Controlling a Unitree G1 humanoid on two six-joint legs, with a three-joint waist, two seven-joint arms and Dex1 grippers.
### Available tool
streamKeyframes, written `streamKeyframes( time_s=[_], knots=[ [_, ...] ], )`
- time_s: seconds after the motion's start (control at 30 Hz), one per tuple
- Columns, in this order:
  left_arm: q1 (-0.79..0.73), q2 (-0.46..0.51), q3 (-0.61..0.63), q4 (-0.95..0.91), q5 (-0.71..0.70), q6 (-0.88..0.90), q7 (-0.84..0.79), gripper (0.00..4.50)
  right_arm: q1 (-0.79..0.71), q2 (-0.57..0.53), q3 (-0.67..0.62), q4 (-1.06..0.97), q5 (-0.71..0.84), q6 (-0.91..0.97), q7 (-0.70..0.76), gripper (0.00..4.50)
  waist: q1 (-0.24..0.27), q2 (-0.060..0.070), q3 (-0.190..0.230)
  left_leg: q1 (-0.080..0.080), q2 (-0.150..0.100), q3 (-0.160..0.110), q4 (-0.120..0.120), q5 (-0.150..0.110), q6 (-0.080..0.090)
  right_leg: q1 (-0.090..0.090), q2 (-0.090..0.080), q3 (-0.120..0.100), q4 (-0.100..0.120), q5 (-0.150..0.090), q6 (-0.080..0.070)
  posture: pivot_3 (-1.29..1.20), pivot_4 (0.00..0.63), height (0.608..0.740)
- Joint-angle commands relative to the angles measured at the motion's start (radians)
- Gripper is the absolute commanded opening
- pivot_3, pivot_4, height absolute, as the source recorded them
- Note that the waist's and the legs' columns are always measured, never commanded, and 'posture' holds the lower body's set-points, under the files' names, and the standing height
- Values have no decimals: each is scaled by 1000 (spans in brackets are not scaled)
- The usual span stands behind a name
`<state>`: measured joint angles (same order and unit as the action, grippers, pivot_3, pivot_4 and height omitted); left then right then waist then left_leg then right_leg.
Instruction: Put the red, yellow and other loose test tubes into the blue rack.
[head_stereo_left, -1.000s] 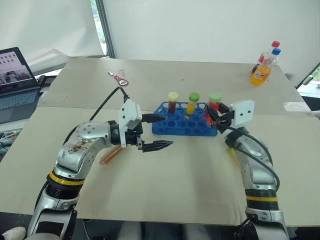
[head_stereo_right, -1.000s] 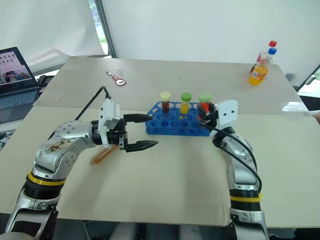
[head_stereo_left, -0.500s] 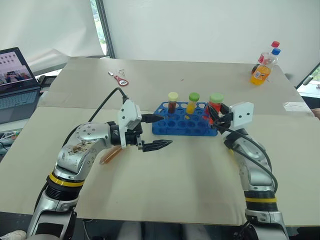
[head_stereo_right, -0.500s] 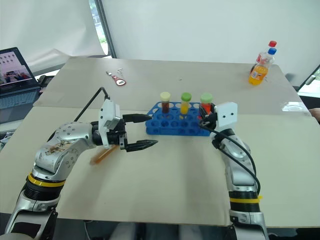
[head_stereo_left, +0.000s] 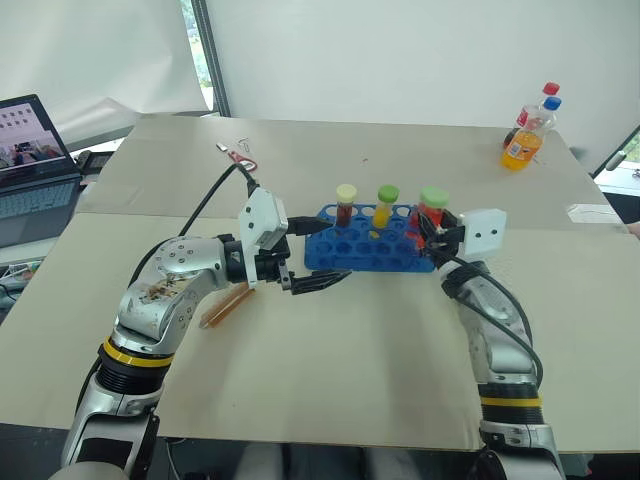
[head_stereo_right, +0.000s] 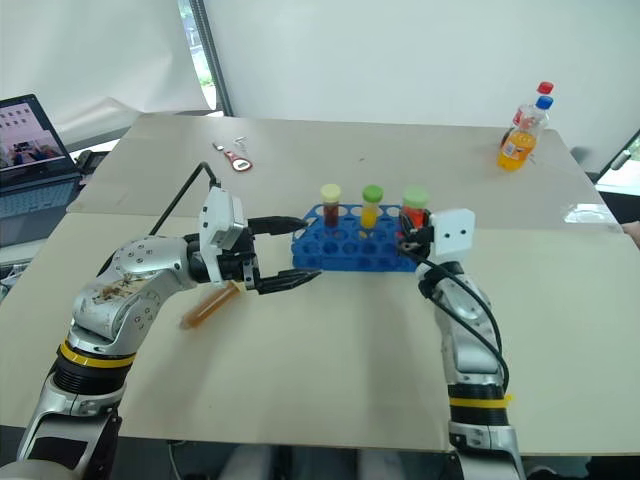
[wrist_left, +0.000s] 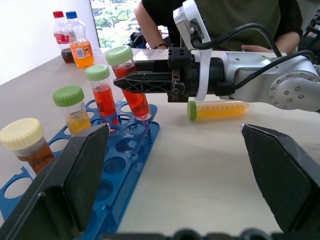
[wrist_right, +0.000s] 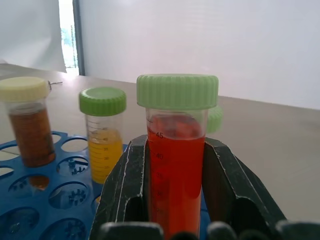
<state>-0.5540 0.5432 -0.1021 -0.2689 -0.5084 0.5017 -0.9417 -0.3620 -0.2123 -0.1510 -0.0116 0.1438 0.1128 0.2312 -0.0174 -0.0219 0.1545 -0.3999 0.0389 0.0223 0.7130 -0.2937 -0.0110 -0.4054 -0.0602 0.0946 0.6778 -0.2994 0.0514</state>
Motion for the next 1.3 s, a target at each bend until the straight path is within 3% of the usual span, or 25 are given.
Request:
streamKeyframes(
  time_s=[0.03, 0.17, 0.23, 0.47, 0.67, 0.8, 0.9, 1.1, 1.3],
  knots=[
    [-26, -5, 3, -33, 4, -2, 12, 4500, 11, 6, -40, -19, 36, -17, -18, 1015, 0, 0, 0, 0, 0, 0, 0, 0, 0, 0, 0, 0, 0, 0, 0, 0, 150, 723],
    [-27, -9, 1, -34, 3, 1, 22, 4500, 36, 2, -33, -28, 51, -15, 1, 1015, 1, 0, 0, 0, 0, 0, 0, 0, 0, 0, 0, 0, 0, 0, 0, 0, 150, 723],
    [-26, -8, -1, -33, 3, 1, 22, 4500, 42, 2, -39, -40, 62, -18, 2, 2087, 1, 0, 0, 0, 0, 0, 0, 0, 0, 0, 0, 0, 0, 0, 0, 0, 150, 723],
    [-28, -9, -6, -25, 8, -4, 23, 4500, 60, -37, -35, -100, 47, 26, -8, 4447, -1, 0, 0, 0, 0, 0, 0, 0, 0, 0, 0, 0, 0, 0, 0, 0, 150, 723],
    [-18, -9, -5, -35, 3, -1, 31, 4500, 172, -168, -96, -330, 89, 191, 25, 4479, 6, 0, 0, -2, 0, -1, 0, 0, 0, 0, 0, 0, -2, 0, 0, 0, 150, 723],
    [-7, 6, -6, -30, 3, -6, 12, 4500, 271, -311, -181, -541, 202, 403, 101, 4479, 5, 0, 0, -3, 0, -1, 0, 0, 0, 0, 0, 0, -4, 0, 0, 0, 150, 723],
    [-4, 45, -19, -27, 11, -26, -49, 4500, 262, -446, -225, -629, 267, 646, 117, 4479, -4, 0, 0, -1, -1, -2, 0, 0, 1, 1, 1, 1, -4, 0, 0, 0, 150, 723],
    [5, 141, -52, -39, 27, -81, -203, 4500, 174, -756, -149, -609, 383, 1118, 225, 4479, -2, 0, 1, 0, -4, -6, -1, 1, 3, 3, 1, 1, -6, 0, 0, 0, 150, 723],
    [33, 148, -76, -67, 31, -113, -253, 4500, 54, -808, -17, -459, 404, 1259, 271, 4479, 4, 0, 1, -4, -5, -8, -2, 1, 4, 2, 1, 1, -10, 0, 0, 0, 150, 723]
  ],
)
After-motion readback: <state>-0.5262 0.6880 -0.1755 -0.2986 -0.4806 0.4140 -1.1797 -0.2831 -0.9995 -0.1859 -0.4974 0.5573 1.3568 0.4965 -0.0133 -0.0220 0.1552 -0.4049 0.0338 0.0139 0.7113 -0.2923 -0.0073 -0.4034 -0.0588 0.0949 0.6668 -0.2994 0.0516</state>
